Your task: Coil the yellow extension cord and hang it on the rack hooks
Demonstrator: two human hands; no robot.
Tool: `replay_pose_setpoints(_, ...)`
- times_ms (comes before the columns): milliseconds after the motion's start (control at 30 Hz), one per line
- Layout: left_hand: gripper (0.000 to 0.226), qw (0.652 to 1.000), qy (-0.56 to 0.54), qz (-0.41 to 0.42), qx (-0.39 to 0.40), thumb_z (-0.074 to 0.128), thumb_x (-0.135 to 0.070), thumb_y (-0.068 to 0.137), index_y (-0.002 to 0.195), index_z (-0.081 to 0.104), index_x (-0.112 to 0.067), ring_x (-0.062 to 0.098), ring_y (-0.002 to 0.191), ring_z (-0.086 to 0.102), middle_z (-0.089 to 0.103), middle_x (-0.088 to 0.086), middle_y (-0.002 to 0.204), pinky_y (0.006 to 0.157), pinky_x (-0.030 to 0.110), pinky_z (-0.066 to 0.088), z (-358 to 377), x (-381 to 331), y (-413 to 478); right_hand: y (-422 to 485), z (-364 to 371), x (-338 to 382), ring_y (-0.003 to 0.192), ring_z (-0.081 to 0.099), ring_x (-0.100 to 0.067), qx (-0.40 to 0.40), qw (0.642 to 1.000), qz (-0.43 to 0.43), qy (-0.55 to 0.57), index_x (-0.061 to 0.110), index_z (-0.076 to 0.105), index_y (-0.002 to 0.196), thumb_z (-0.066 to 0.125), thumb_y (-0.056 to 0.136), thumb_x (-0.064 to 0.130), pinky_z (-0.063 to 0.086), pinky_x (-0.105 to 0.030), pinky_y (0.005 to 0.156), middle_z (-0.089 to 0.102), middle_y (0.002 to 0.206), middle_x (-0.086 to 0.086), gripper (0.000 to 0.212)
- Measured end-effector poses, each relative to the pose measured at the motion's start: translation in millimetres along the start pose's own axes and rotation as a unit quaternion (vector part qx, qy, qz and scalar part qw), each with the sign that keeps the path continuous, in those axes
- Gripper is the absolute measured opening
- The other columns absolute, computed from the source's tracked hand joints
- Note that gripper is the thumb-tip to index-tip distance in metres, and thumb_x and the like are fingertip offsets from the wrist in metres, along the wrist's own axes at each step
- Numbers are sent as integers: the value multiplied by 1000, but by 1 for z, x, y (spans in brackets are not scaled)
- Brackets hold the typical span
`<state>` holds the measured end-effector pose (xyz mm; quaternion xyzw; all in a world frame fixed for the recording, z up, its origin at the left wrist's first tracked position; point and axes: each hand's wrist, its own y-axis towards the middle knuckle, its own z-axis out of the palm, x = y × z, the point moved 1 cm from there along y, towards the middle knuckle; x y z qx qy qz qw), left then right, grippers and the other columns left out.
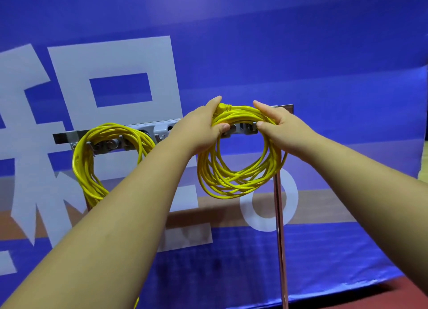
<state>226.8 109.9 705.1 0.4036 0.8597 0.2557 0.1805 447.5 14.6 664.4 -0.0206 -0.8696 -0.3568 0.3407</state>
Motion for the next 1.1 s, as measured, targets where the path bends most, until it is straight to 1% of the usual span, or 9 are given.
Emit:
replay_pose_setpoints(267,81,998,-52,-9,-31,58,-56,99,165,14,-37,30,138,50,47,5,156,107,47,47,5,4,-7,-15,-2,11,127,41,-9,-1,1000,-14,-6,41,31,164,52,109,41,32,-29,102,39,160,3,59)
replay_pose_setpoints(433,79,996,-74,-9,-54,66,-55,96,161,28,-31,29,140,48,45,5,156,108,44,45,3,2,-9,-14,0,10,149,39,-19,-22,999,-21,-27,39,33,164,50,110,42,29,-28,107,41,161,-1,56)
replay_pose_setpoints(667,82,994,-96,-20,-55,75,-47,91,157,33,-23,27,133,55,47,6,153,105,47,53,3,5,-11,-17,-4,15,117,55,-18,-39,998,-24,-39,37,44,158,55,109,34,39,-29,94,50,134,3,51)
replay_pose_setpoints(767,82,994,-96,-25,-54,78,-41,89,156,34,-21,27,132,55,48,7,152,104,47,53,-1,5,-15,-17,-6,15,116,57,-18,-37,998,-18,-41,40,45,157,57,107,33,43,-30,90,53,143,-1,52)
replay_pose_setpoints(833,81,993,-97,-29,-54,78,-39,89,155,35,-22,27,129,56,49,7,149,101,46,55,-4,5,-19,-19,-7,17,109,61,-15,-36,999,-15,-33,40,45,157,58,105,29,45,-24,81,54,145,0,55)
replay_pose_setpoints(900,76,993,-102,-31,-52,74,-39,91,154,37,-21,26,125,57,50,6,147,99,45,56,-8,5,-25,-25,-8,23,99,61,-8,-33,999,-10,-34,36,44,158,59,104,22,42,-10,69,55,139,3,58)
replay_pose_setpoints(967,69,992,-103,-34,-62,69,-38,95,153,39,-20,26,125,57,51,6,147,99,43,54,-14,3,-33,-35,-11,30,96,56,-8,-31,999,-4,-34,30,43,160,59,103,15,41,-3,60,53,129,6,61)
replay_pose_setpoints(1033,61,991,-109,-33,-71,65,-35,97,151,42,-18,24,126,56,52,6,145,96,36,50,-21,3,-44,-47,-13,37,102,50,-9,-30,999,-5,-37,26,41,161,59,103,12,40,-2,60,51,128,4,62)
replay_pose_setpoints(1100,54,989,-116,-39,-88,64,-34,99,147,47,-18,23,123,57,54,5,141,93,33,48,-27,2,-55,-57,-16,52,107,47,-8,-56,998,0,-35,25,41,161,60,102,12,41,-8,70,54,140,0,63)
